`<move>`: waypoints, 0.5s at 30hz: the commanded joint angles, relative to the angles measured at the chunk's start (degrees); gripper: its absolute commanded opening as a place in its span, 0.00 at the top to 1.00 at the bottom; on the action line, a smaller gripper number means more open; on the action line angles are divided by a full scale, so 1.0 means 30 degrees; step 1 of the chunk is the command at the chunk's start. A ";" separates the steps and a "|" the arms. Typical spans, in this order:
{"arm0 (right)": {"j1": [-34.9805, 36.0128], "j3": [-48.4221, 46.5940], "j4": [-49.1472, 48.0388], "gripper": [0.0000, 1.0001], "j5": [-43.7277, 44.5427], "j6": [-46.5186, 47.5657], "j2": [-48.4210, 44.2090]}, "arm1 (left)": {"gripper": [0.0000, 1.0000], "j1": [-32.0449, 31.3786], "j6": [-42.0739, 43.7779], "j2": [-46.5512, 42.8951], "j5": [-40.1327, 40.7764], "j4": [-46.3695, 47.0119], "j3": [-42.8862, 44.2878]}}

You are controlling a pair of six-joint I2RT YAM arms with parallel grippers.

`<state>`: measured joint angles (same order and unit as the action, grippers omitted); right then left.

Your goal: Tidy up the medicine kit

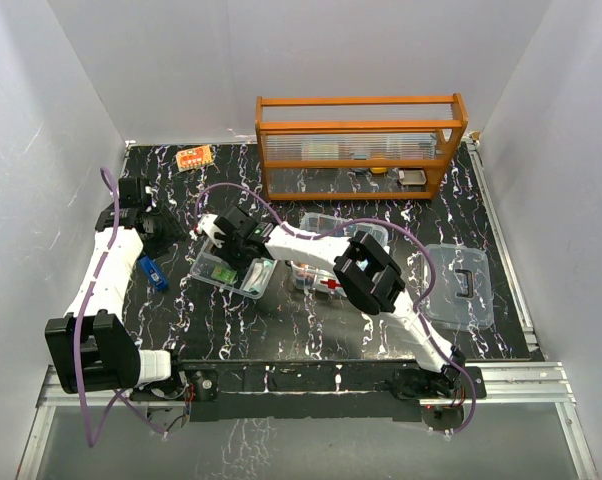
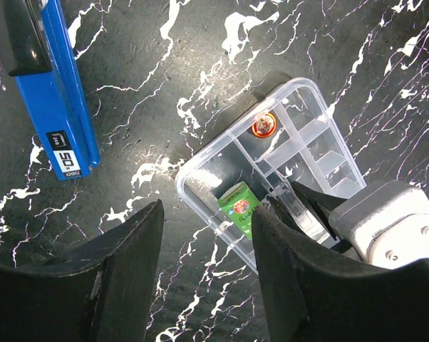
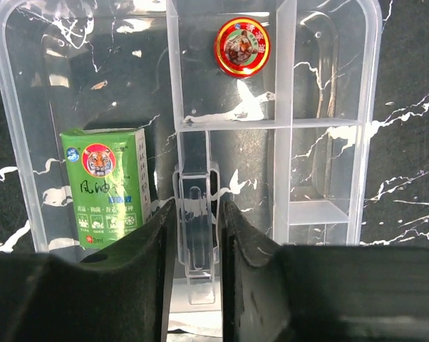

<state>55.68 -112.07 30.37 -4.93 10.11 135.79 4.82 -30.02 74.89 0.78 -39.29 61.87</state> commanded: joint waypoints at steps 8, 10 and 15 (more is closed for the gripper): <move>0.0329 -0.0758 0.0324 1.00 0.0494 0.0304 -0.0753 | 0.50 0.0319 -0.0410 -0.1161 0.1686 -0.0785 0.0987; 0.0358 -0.0808 0.0323 1.00 0.0264 0.0173 -0.1260 | 0.49 0.0313 -0.0665 -0.1670 0.2465 -0.0916 0.1193; 0.0366 -0.1003 0.0339 1.00 -0.0299 -0.0209 -0.2690 | 0.48 0.0327 -0.1323 -0.3079 0.4169 -0.1138 0.1698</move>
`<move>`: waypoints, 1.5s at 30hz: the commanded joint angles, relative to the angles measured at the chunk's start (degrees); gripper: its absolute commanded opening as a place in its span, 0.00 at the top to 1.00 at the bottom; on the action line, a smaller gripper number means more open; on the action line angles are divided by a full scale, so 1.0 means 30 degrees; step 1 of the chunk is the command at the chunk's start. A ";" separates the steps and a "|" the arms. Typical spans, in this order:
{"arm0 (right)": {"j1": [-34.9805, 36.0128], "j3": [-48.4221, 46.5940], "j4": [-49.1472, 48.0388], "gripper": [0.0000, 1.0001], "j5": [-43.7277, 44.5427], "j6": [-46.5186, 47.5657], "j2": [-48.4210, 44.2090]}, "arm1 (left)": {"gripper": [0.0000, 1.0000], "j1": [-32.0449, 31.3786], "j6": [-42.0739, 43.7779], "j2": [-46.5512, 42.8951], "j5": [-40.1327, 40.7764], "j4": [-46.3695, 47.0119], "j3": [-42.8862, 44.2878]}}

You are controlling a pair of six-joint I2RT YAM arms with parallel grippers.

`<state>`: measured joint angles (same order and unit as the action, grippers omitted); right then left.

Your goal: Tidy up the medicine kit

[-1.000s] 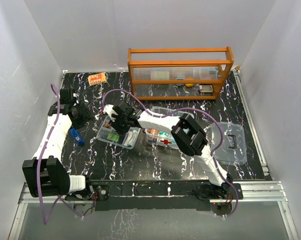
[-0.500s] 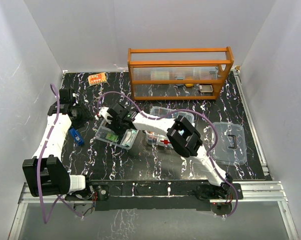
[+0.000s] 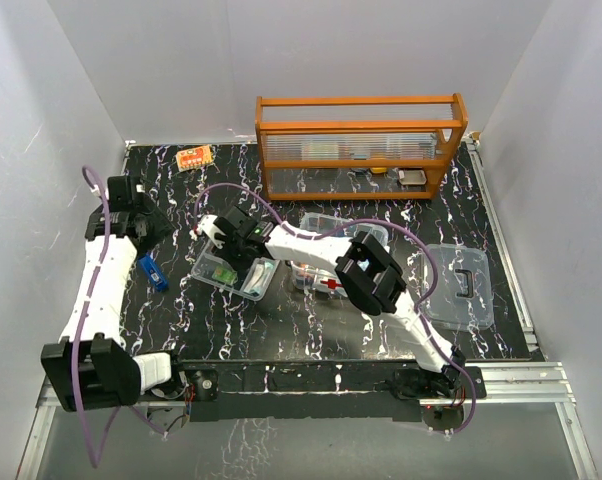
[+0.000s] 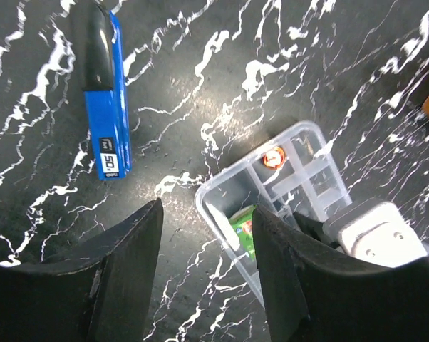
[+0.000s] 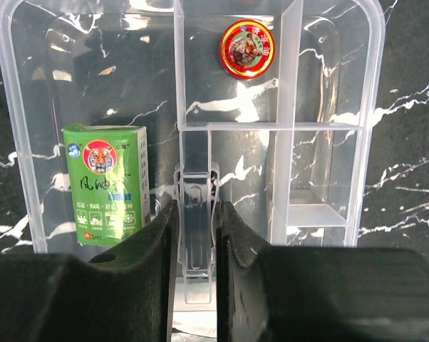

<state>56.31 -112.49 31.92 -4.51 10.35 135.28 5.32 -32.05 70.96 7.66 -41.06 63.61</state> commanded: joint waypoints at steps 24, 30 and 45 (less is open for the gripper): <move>-0.1422 -0.1414 0.4600 1.00 -0.0522 0.1687 -0.7836 | 0.42 0.0180 -0.0038 -0.3379 -0.1884 -0.1921 0.4412; -0.2979 0.1404 0.4450 1.00 -0.1278 0.2135 -1.0513 | 0.41 0.0190 0.0621 -0.2987 -0.3727 -0.1987 0.4132; -0.8782 0.8633 0.5608 1.00 -0.5539 0.7143 -1.6736 | 0.35 0.0145 0.1246 -0.1641 -1.3311 0.1931 0.1456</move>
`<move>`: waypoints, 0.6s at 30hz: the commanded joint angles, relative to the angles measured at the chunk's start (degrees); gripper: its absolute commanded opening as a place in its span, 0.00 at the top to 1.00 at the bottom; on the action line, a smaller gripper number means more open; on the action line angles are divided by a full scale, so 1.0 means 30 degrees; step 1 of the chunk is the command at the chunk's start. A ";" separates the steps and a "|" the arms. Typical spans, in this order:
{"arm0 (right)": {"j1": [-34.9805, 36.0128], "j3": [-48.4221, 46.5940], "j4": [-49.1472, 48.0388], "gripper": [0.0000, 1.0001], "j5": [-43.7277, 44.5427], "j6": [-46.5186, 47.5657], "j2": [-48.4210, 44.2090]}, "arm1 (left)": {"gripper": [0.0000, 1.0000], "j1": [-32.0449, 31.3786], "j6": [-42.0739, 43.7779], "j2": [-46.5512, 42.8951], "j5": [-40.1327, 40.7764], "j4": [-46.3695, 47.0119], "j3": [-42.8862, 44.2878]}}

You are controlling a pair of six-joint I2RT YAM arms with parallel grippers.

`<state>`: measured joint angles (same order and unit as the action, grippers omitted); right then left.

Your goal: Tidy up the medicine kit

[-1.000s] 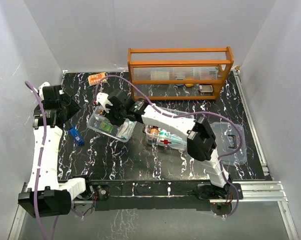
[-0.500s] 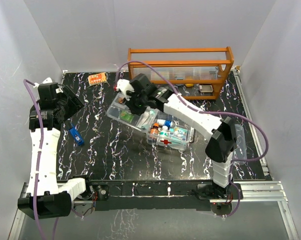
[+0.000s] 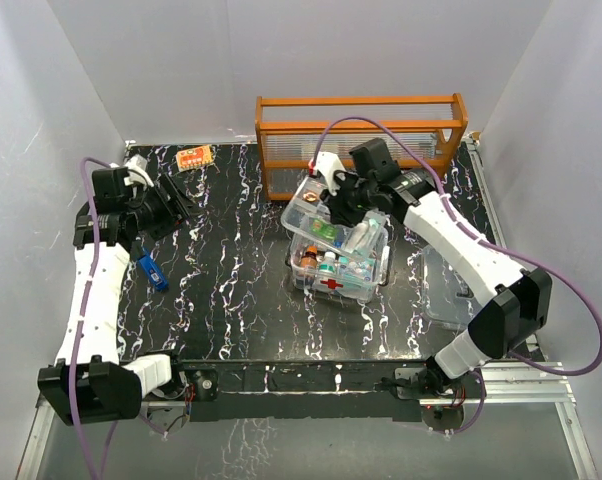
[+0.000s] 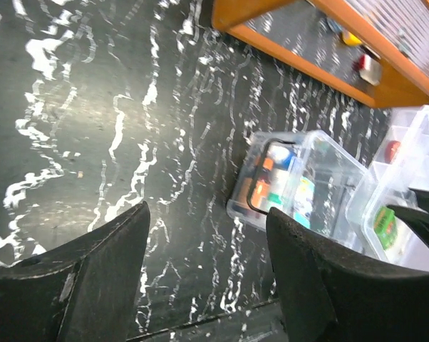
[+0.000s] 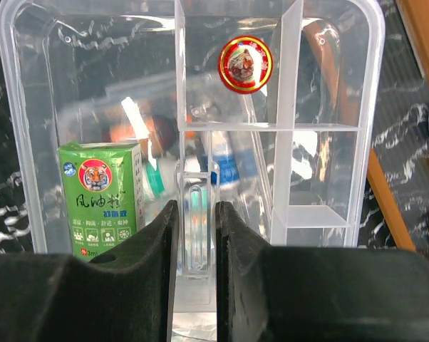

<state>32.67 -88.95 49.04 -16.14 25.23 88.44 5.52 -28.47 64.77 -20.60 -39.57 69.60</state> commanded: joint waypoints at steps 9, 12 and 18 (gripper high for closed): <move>-0.1924 0.3117 0.0442 1.00 -0.2580 0.4851 -0.2179 | 0.24 -0.1580 -0.0355 0.1551 -0.6666 0.3808 -0.1898; -0.1946 0.3644 0.0309 1.00 -0.2733 0.5346 -0.2213 | 0.21 -0.2932 -0.0735 0.1999 -0.6402 0.4594 -0.2275; -0.1926 0.4019 0.0178 1.00 -0.3281 0.6061 -0.1721 | 0.20 -0.5128 -0.1677 0.3273 -0.6255 0.6012 -0.2636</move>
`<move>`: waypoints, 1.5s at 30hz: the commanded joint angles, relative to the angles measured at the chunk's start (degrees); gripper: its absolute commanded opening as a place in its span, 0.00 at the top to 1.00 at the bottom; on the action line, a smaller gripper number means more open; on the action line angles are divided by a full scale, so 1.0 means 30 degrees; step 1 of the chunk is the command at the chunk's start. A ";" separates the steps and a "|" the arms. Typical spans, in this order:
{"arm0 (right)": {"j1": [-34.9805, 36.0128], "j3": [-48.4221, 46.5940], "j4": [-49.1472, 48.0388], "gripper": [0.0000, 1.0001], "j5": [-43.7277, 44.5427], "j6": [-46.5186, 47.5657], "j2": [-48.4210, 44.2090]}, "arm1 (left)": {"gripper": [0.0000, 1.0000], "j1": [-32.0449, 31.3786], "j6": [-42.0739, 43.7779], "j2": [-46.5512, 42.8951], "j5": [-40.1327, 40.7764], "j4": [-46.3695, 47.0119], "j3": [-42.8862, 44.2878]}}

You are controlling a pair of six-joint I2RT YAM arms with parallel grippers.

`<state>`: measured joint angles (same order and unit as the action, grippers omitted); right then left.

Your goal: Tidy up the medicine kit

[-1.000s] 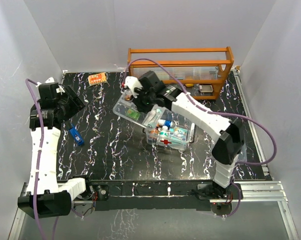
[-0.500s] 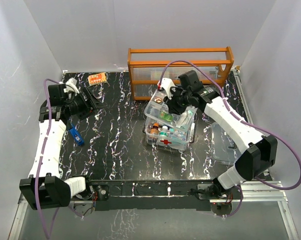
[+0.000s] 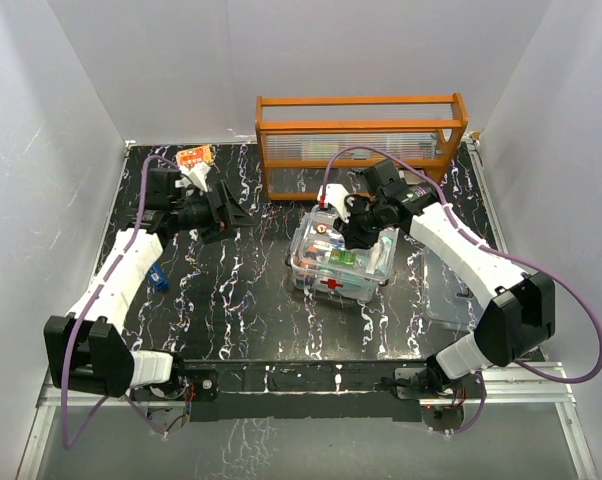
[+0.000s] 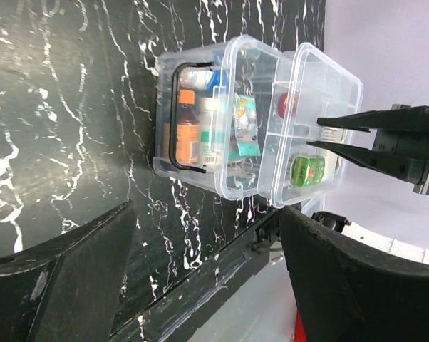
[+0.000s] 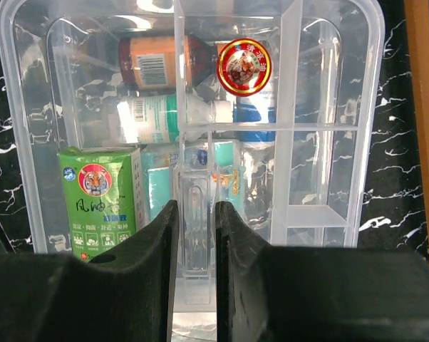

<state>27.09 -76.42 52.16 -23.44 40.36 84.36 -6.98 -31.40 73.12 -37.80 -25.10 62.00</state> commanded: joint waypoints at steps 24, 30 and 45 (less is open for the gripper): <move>0.0011 -0.0992 -0.1437 1.00 -0.1611 0.1285 0.1777 | 0.17 -0.2779 -0.1471 0.2171 0.0414 0.1820 -0.0376; 0.0020 -0.0970 -0.2107 1.00 -0.0964 0.1181 0.1949 | 0.17 -0.2816 -0.1429 0.2255 0.0497 0.1717 -0.0356; 0.0015 -0.0267 -0.2755 1.00 -0.1569 0.0699 0.2186 | 0.17 -0.2804 -0.1343 0.2417 0.0547 0.1629 -0.0479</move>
<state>27.05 -76.49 47.29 -26.76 43.16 91.18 -15.14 -35.59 80.49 -35.73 -19.73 61.04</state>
